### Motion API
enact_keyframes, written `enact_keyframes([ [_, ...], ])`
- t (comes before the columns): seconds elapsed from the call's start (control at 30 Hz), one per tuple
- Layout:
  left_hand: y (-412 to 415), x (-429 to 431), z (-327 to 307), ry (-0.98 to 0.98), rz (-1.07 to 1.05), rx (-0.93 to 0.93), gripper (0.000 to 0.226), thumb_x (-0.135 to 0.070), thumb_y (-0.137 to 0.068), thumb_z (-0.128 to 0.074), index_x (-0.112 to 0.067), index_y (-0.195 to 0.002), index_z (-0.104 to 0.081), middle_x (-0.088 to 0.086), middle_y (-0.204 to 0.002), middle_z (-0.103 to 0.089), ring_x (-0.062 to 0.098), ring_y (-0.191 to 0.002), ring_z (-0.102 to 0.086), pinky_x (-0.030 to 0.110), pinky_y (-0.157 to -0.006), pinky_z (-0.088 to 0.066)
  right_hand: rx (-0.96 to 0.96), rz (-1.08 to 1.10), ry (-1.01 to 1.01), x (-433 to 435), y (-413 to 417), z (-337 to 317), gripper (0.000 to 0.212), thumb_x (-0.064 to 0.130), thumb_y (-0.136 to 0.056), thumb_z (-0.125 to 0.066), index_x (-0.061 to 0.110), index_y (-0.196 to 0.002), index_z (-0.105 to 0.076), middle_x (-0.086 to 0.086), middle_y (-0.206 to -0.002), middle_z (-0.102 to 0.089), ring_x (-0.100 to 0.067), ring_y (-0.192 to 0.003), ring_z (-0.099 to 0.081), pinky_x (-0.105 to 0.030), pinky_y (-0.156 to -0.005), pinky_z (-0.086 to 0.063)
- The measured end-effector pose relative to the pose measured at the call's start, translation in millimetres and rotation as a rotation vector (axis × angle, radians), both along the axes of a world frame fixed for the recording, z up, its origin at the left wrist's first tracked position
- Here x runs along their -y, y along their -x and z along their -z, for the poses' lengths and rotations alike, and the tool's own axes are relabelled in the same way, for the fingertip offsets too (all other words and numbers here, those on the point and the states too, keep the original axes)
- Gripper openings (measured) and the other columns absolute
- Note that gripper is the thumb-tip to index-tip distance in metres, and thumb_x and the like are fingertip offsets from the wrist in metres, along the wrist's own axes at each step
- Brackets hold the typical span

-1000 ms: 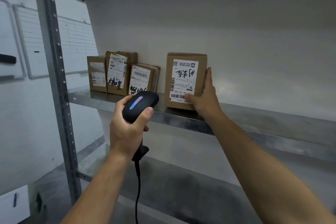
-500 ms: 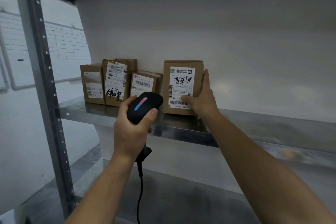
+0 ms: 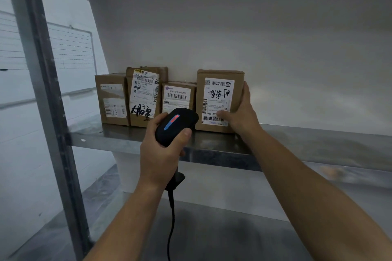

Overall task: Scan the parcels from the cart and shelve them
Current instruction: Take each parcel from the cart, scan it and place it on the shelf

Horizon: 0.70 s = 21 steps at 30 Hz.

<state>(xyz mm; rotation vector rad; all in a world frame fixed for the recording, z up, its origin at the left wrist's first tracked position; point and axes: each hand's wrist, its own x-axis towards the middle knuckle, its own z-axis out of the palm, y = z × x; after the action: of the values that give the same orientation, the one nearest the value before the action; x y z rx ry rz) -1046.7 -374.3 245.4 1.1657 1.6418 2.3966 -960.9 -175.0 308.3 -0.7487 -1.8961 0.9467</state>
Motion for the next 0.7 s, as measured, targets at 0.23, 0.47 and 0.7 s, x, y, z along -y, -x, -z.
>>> enact_keyframes([
  [0.23, 5.0, -2.8, 1.9, 0.005, 0.094, -0.004, 0.062, -0.035, -0.072, -0.077, -0.026, -0.129, -0.055, -0.007, -0.111, -0.062, 0.013, -0.081, -0.07, 0.023, -0.059, -0.057, -0.003, 0.056, 0.014, 0.9, 2.8, 3.7, 0.125, 0.017, -0.074, -0.088, 0.041, -0.157, 0.002, -0.007, -0.151, -0.044, -0.029, -0.133, -0.05, -0.058, -0.108, -0.045],
  [0.47, -1.8, -8.3, 3.5, -0.015, 0.187, 0.008, 0.061, -0.034, -0.074, -0.077, -0.024, -0.13, -0.055, 0.009, -0.11, -0.066, 0.025, -0.072, -0.067, 0.022, -0.056, -0.054, 0.049, 0.121, -0.092, 10.7, -24.1, 9.3, 0.105, 0.024, -0.086, -0.079, 0.028, -0.161, -0.005, -0.009, -0.163, -0.025, -0.027, -0.148, -0.028, -0.044, -0.118, -0.029],
  [0.7, -36.4, -25.1, 4.6, -0.033, 0.271, 0.004, 0.068, -0.049, -0.068, -0.079, -0.027, -0.128, -0.057, 0.01, -0.111, -0.067, 0.029, -0.076, -0.069, 0.023, -0.058, -0.055, 0.138, 0.297, -0.367, 13.8, -75.2, 17.9, 0.059, 0.039, -0.098, -0.06, 0.02, -0.151, -0.042, -0.006, -0.161, -0.035, -0.019, -0.149, -0.028, -0.033, -0.117, -0.025],
])
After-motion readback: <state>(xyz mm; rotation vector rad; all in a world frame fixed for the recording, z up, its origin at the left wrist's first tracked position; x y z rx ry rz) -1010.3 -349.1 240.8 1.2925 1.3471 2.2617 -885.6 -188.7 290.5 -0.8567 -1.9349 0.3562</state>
